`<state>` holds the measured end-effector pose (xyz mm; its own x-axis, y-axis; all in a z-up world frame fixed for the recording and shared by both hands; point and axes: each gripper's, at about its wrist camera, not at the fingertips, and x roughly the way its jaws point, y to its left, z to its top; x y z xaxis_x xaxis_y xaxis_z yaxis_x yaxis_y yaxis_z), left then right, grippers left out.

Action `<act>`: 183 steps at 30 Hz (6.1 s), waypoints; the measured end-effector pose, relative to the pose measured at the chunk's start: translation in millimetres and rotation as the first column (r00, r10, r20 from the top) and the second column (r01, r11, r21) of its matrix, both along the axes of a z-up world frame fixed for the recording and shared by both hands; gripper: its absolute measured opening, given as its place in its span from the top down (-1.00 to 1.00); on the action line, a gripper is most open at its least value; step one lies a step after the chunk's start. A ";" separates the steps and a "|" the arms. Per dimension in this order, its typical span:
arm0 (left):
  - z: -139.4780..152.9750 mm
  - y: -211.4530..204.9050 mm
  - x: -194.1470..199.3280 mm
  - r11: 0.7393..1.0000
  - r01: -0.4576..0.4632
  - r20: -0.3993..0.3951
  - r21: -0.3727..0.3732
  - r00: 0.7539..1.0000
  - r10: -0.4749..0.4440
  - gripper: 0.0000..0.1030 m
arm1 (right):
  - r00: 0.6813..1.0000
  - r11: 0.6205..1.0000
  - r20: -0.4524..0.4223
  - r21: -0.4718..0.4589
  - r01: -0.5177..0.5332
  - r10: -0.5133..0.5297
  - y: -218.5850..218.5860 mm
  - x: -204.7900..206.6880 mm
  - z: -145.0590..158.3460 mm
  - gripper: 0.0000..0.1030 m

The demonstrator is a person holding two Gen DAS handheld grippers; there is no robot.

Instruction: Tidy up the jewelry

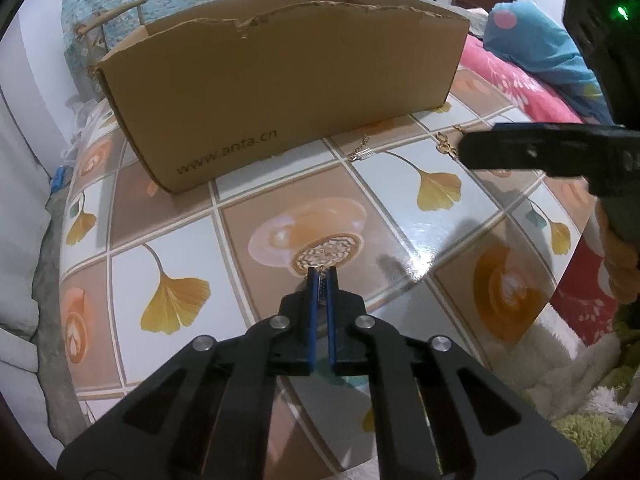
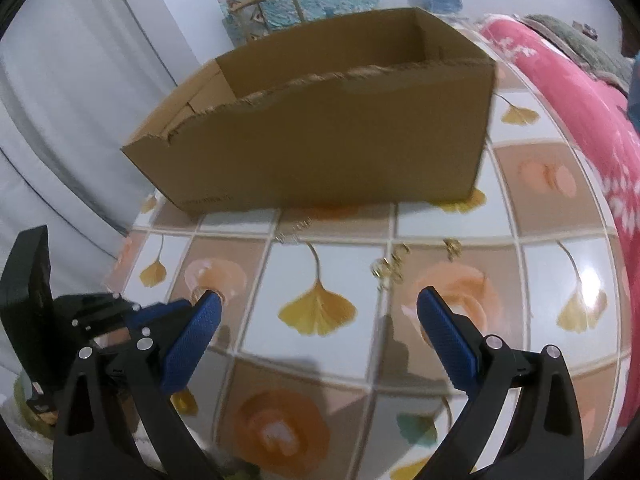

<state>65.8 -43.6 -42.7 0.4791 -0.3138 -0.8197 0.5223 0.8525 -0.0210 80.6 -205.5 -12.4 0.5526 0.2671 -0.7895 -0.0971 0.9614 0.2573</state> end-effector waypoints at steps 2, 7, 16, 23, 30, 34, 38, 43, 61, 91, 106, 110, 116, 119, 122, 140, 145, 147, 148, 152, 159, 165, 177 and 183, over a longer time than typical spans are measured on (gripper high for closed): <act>-0.3 1.3 0.6 1.000 -0.004 0.003 -0.006 1.000 0.004 0.93 | 1.000 1.000 0.013 -0.010 -0.019 0.020 9.3 10.9 -0.1 -0.77; -1.3 1.1 6.4 1.000 -0.019 0.018 -0.015 1.000 0.019 0.93 | 0.999 0.999 0.011 -0.027 -0.046 0.047 26.3 35.5 -7.6 -0.65; -4.0 1.2 26.8 0.999 -0.039 0.053 -0.017 0.998 0.040 0.93 | 0.996 0.994 -0.026 -0.065 -0.089 0.087 45.9 58.1 -23.3 -0.32; -5.3 -1.2 39.9 0.999 -0.047 0.066 -0.026 0.997 0.048 0.93 | 0.993 0.984 -0.021 -0.135 -0.117 0.115 58.6 63.0 -28.2 -0.05; -5.6 8.1 38.0 0.998 -0.047 0.051 -0.051 0.997 0.049 0.93 | 0.990 0.971 -0.027 -0.190 -0.144 0.141 66.8 58.0 -27.3 0.82; -5.1 8.5 28.2 0.998 -0.034 0.054 -0.046 0.998 0.036 0.93 | 0.988 0.973 -0.046 -0.173 -0.152 0.146 62.9 52.3 -27.4 0.87; -4.5 8.4 22.2 0.998 -0.021 0.041 -0.057 0.999 0.023 0.93 | 0.987 0.977 -0.069 -0.149 -0.154 0.145 57.1 40.6 -25.7 0.87; -2.4 9.2 6.1 0.998 0.003 0.022 -0.061 1.000 -0.002 0.93 | 0.986 0.981 -0.097 -0.128 -0.148 0.136 50.6 21.2 -24.4 0.88; 5.2 9.8 -13.5 1.000 -0.002 0.020 -0.019 1.000 0.003 0.72 | 0.990 0.992 -0.093 -0.055 -0.112 0.106 15.4 -23.5 -14.1 0.34; -0.9 1.9 -5.1 1.000 -0.010 0.020 0.028 1.000 0.009 0.71 | 0.988 0.965 -0.064 -0.215 -0.152 0.141 48.8 -14.3 -30.9 0.71; -1.5 -1.1 -5.5 1.000 0.003 0.025 0.030 1.000 -0.003 0.94 | 0.992 0.980 -0.055 -0.163 -0.117 0.110 28.9 -18.7 -25.3 0.72; -1.3 -3.9 -7.5 0.999 0.014 0.038 0.047 0.999 -0.016 0.99 | 0.993 0.982 -0.051 -0.154 -0.110 0.104 23.1 -19.8 -23.5 0.72; 3.9 -5.1 -9.8 0.999 0.020 0.060 0.046 0.998 -0.022 0.99 | 0.994 0.984 -0.037 -0.145 -0.104 0.099 17.4 -21.7 -18.5 0.71; 8.9 -5.4 -11.3 0.999 0.021 0.080 0.050 0.997 -0.024 0.99 | 0.995 0.985 -0.027 -0.138 -0.100 0.097 13.6 -24.7 -13.4 0.72; 15.4 -5.3 -12.9 0.999 0.021 0.094 0.049 0.995 -0.026 0.99 | 0.995 0.986 -0.014 -0.137 -0.098 0.097 12.4 -26.7 -7.4 0.72; 83.5 -1.8 -23.7 0.998 0.051 0.227 -0.031 0.973 -0.043 0.99 | 0.983 0.987 0.141 -0.124 -0.102 0.119 7.3 -42.2 64.0 0.72; 119.4 -6.5 -21.0 0.994 0.092 0.307 -0.052 0.949 -0.072 0.99 | 0.960 0.986 0.236 -0.113 -0.126 0.149 10.0 -38.6 101.9 0.71; 135.6 -8.0 -16.1 0.991 0.115 0.339 -0.071 0.937 -0.085 0.99 | 0.945 0.984 0.282 -0.113 -0.137 0.164 10.6 -36.8 117.9 0.72; 143.9 -8.0 -12.6 0.989 0.122 0.355 -0.081 0.931 -0.086 0.99 | 0.935 0.983 0.311 -0.117 -0.143 0.173 10.6 -35.2 128.5 0.71; 180.6 -11.0 8.5 0.978 0.159 0.419 -0.138 0.904 -0.088 0.99 | 0.892 0.981 0.408 -0.104 -0.166 0.194 7.5 -22.8 165.3 0.71; 202.5 -26.3 62.1 0.974 0.185 0.454 -0.132 0.884 -0.106 0.99 | 0.850 0.980 0.488 -0.088 -0.179 0.199 1.0 23.1 195.4 0.71; 165.7 -34.5 121.4 0.973 0.178 0.264 -0.149 0.955 -0.134 0.99 | 0.912 0.973 0.349 0.009 -0.232 0.214 -8.2 82.6 159.6 0.71; 80.9 -28.3 184.0 0.990 0.094 -0.093 -0.101 0.990 -0.103 0.99 | 0.966 0.965 0.012 0.044 -0.257 0.257 -10.3 144.4 79.4 0.71; 72.0 -24.1 184.8 0.992 0.086 -0.132 -0.096 0.986 -0.099 0.98 | 0.969 0.969 -0.017 0.041 -0.245 0.246 -11.6 150.4 74.6 0.69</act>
